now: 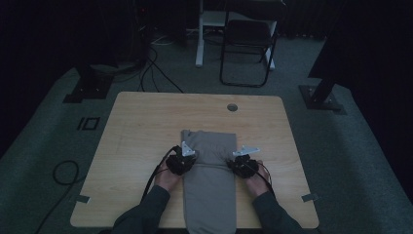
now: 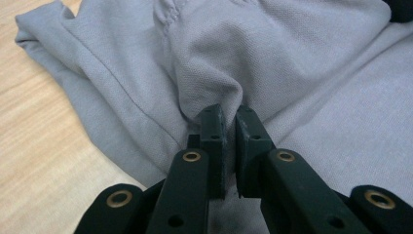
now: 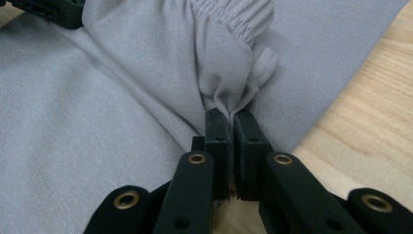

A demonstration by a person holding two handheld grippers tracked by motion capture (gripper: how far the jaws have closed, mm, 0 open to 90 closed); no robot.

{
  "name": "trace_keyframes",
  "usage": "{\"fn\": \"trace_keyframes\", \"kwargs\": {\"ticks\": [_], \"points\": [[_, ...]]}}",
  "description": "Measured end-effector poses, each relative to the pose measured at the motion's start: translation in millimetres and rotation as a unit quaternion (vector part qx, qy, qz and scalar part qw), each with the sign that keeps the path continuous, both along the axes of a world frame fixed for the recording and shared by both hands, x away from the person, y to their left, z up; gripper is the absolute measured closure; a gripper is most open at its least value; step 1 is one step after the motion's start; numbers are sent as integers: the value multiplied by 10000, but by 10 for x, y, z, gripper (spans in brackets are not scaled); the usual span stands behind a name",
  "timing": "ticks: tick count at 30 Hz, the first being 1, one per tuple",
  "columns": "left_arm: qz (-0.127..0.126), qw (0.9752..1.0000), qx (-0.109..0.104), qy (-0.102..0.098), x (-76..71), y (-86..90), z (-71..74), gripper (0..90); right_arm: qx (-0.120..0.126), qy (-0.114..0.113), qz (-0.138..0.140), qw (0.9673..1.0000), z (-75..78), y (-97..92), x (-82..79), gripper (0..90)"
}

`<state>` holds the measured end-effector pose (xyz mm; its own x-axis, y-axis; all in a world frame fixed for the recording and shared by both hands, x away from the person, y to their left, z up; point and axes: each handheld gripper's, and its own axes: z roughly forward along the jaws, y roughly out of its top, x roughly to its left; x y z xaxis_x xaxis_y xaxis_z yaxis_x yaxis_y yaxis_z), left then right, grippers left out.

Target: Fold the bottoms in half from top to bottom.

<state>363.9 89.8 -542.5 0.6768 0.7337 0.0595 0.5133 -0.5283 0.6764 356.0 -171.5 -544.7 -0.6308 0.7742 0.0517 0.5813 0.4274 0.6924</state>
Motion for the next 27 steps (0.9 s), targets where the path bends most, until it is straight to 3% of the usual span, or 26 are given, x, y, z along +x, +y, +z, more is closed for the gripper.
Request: {"fn": "trace_keyframes", "kwargs": {"ticks": [7, 27], "points": [[85, 10000, -6, -31, 139, -11, -4, 838, 139, 49, -184, 9997, -9, -15, 173, 872], [475, 9988, -4, -137, 514, -70, -16, 838, 110, 83, -594, 9981, 5, 46, 612, 872]]}}
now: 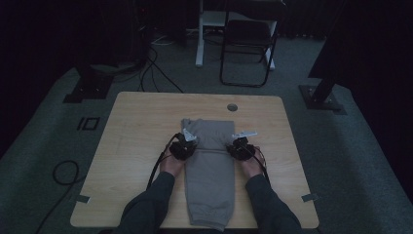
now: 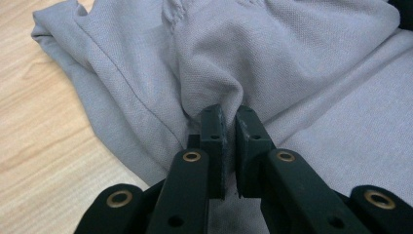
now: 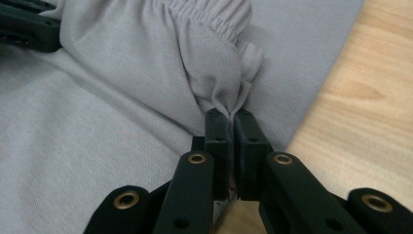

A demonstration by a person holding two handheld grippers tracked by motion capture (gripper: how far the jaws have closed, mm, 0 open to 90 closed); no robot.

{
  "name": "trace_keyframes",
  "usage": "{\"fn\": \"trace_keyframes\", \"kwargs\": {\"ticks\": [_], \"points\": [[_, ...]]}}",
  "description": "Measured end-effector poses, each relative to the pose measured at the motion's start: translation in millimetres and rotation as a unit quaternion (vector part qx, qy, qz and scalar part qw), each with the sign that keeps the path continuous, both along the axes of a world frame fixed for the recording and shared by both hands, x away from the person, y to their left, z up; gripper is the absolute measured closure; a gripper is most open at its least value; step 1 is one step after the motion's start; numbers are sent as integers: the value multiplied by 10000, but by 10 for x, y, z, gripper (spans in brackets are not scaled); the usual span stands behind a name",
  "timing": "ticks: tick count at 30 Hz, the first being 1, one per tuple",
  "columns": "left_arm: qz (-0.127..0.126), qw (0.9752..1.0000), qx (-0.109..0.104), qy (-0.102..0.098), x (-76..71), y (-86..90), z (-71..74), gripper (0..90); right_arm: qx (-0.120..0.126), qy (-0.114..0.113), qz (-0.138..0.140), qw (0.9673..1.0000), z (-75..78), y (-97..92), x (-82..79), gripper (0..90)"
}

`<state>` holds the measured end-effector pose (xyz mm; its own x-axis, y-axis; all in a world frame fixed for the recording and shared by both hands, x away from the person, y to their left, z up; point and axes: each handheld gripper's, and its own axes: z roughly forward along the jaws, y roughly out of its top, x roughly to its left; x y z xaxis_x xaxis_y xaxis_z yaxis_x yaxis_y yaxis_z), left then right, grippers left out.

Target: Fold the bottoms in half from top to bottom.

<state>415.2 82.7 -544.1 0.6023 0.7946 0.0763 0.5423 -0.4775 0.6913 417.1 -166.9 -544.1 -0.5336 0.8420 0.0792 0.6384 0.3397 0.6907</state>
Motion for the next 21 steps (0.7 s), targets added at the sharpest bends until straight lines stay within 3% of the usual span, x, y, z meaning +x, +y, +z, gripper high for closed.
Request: {"fn": "trace_keyframes", "kwargs": {"ticks": [6, 11, 15, 21], "points": [[242, 9997, -88, -52, 108, -51, -16, 839, -30, -22, -207, 9998, 2, 44, 147, 873], [390, 9992, -27, -94, 192, -110, -15, 839, -103, -24, -316, 9994, 10, 93, 244, 873], [550, 9983, -161, -126, 221, -126, -33, 840, -70, -67, -414, 9991, 0, 111, 267, 874], [573, 9982, -111, -130, 228, -157, -24, 842, -156, -143, -409, 9989, 8, 135, 253, 876]]}}
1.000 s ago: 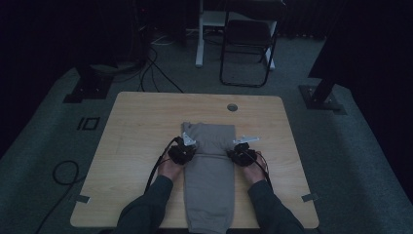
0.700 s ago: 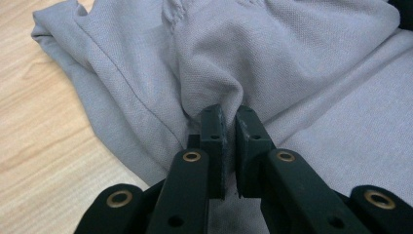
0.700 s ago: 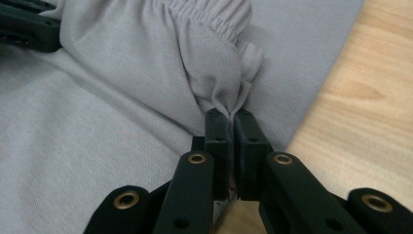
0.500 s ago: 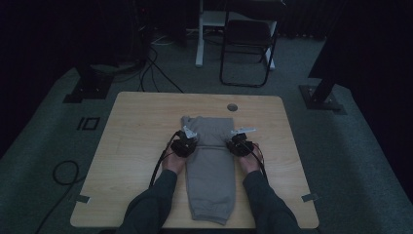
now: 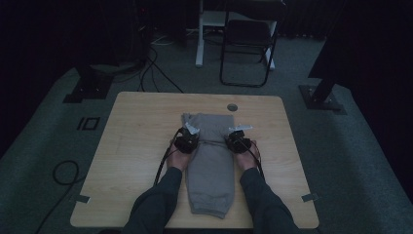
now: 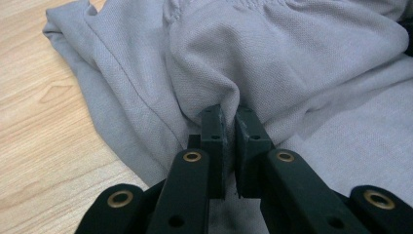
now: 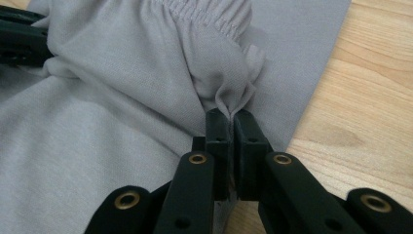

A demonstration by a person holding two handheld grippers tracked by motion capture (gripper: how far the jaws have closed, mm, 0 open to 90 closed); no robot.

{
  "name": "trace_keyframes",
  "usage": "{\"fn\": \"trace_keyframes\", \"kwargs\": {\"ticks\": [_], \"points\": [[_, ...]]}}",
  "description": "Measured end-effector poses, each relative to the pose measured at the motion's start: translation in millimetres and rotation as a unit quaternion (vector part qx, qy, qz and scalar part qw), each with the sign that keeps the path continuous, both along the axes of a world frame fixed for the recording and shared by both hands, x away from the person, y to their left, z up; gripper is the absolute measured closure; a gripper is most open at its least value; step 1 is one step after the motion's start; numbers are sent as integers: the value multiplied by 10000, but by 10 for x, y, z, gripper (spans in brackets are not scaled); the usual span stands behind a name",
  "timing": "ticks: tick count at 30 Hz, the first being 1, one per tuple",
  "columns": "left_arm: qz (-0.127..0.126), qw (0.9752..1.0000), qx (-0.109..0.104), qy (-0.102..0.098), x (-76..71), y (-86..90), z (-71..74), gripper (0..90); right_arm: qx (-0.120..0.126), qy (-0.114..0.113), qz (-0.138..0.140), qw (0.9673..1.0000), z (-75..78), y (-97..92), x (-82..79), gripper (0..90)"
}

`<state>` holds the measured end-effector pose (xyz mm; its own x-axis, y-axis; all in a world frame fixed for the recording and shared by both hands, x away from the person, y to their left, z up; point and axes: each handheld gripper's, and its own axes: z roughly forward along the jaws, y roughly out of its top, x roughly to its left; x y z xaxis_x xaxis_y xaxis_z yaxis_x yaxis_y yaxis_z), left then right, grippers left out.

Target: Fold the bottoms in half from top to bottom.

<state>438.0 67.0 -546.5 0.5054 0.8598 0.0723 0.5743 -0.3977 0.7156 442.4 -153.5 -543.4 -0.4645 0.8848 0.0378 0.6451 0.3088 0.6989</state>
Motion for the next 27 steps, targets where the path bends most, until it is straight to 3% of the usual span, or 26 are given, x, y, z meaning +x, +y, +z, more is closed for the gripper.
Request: {"fn": "trace_keyframes", "kwargs": {"ticks": [1, 6, 10, 12, 13, 14, 19, 23, 27], "points": [[-1, 9999, -82, 80, 20, 24, 18, 843, 44, 3, -19, 10000, 9, -9, 1, 876], [35, 9995, -298, 15, 31, 94, 139, 846, 168, -129, -21, 9998, 101, -47, -13, 876], [-101, 9977, -572, -337, -40, 154, 512, 846, 365, -436, 23, 9984, 325, -114, -55, 875], [-123, 9971, -634, -406, -60, 160, 570, 846, 393, -552, 68, 9977, 397, -134, -75, 875], [-202, 9953, -773, -555, -116, 178, 724, 846, 415, -601, 75, 9973, 444, -145, -90, 875], [-254, 9943, -822, -636, -149, 182, 796, 846, 491, -778, 107, 9957, 570, -186, -130, 875], [-557, 9889, -949, -995, -372, 204, 1116, 846, 656, -1178, 226, 9906, 881, -298, -284, 875], [-761, 9876, -906, -1027, -529, 223, 1184, 846, 660, -1331, 394, 9881, 1009, -354, -451, 875], [-880, 9880, -931, -865, -671, 276, 1119, 845, 509, -1357, 624, 9875, 1014, -373, -622, 874]]}}
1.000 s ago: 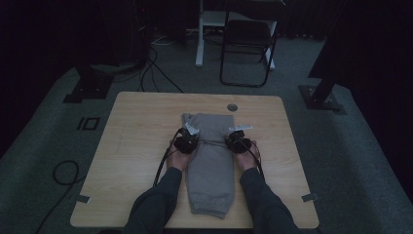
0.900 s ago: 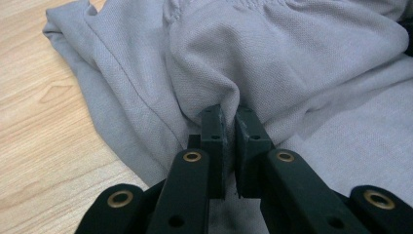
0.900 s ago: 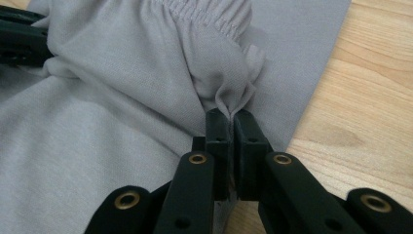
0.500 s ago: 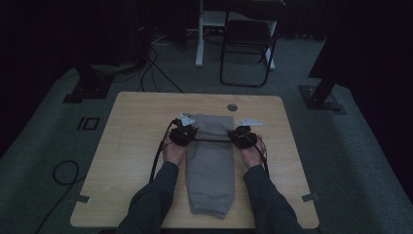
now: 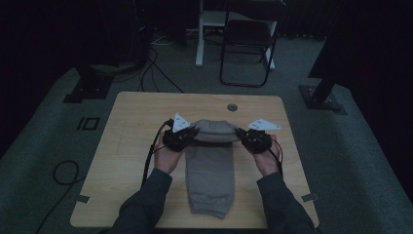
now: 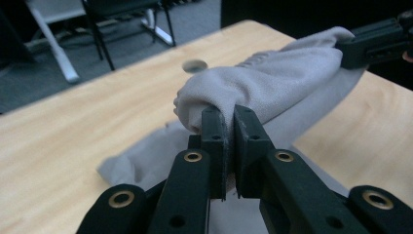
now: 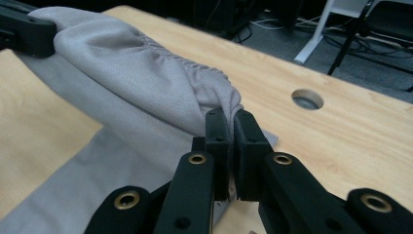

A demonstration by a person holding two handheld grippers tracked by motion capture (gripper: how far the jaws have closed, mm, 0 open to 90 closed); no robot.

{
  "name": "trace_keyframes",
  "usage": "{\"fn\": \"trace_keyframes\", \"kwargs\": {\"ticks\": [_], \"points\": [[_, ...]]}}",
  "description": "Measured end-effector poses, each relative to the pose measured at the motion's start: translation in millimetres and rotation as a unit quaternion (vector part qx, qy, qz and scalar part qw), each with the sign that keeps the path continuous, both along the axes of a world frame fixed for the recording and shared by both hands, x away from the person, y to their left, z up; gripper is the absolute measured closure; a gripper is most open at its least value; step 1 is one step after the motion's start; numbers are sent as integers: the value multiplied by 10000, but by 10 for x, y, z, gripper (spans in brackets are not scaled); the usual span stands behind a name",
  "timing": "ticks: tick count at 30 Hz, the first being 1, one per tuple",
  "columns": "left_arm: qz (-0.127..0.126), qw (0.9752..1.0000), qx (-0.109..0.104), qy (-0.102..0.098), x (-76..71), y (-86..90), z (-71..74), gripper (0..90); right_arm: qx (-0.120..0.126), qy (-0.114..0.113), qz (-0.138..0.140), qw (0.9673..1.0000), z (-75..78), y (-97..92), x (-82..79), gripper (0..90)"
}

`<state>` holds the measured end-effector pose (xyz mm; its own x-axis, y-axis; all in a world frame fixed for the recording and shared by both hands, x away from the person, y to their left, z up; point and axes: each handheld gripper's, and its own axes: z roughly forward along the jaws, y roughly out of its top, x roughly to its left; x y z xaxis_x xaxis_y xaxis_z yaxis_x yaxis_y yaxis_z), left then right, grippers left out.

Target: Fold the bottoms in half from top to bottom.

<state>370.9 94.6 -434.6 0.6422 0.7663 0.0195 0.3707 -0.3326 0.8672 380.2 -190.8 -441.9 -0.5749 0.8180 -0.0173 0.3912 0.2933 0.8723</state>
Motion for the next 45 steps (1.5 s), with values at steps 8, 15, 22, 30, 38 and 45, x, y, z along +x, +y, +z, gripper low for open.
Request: {"fn": "trace_keyframes", "kwargs": {"ticks": [8, 15, 22, 30, 38, 45], "points": [[-153, 9979, 253, 571, -214, 121, -381, 843, -248, 419, 462, 9977, -354, 56, -304, 871], [-239, 9913, 602, 1142, -336, 127, -817, 840, -595, 946, 621, 9918, -779, 116, -466, 872], [-249, 9867, 855, 1361, -358, 87, -1053, 831, -917, 1207, 693, 9860, -1000, 178, -541, 869], [-64, 9894, 593, 1327, -180, 87, -1092, 823, -1020, 1087, 515, 9875, -1009, 184, -413, 852], [226, 9899, 533, 1292, 136, 0, -1100, 801, -885, 1133, 204, 9894, -1016, 168, -135, 845], [186, 9911, 405, 1253, 111, 94, -948, 657, -744, 1267, 208, 9889, -945, 98, -95, 653]]}}
